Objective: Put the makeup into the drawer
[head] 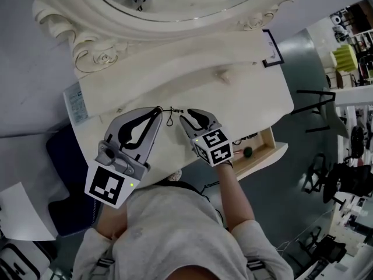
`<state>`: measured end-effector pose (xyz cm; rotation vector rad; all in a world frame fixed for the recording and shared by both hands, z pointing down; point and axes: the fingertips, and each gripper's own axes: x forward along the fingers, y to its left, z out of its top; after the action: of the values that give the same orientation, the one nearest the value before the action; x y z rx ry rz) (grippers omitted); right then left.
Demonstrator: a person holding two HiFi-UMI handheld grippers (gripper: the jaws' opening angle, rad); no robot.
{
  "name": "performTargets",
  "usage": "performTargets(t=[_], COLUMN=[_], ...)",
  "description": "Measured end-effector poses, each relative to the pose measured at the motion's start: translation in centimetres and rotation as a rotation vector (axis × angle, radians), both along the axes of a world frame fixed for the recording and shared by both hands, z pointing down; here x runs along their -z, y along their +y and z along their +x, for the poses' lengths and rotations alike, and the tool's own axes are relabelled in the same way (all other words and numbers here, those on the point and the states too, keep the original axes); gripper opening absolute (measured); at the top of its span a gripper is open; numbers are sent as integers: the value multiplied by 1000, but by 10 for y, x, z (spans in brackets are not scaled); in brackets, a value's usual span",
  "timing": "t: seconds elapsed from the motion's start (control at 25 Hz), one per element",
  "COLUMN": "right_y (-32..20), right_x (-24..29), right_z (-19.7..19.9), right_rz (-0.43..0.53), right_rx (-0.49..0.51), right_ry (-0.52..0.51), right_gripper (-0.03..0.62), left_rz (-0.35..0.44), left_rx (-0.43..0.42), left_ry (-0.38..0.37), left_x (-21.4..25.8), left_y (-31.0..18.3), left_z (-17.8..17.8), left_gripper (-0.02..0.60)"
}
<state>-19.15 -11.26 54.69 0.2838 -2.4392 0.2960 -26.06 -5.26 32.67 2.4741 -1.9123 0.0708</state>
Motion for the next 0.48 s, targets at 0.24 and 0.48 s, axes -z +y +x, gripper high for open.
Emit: performTargets(t=[0.24, 0.48], right_y=[-1, 2], right_x=[-20, -28], right_z=[-12, -18], right_rz=[1, 24], right_rx=[39, 64], right_ry=[54, 103], right_gripper=[126, 66], left_rz=[-16, -27], left_rx=[-7, -5], left_ry=[4, 9], left_x=[-7, -11], left_y=[-3, -5], left_z=[-6, -12], left_gripper=[14, 15])
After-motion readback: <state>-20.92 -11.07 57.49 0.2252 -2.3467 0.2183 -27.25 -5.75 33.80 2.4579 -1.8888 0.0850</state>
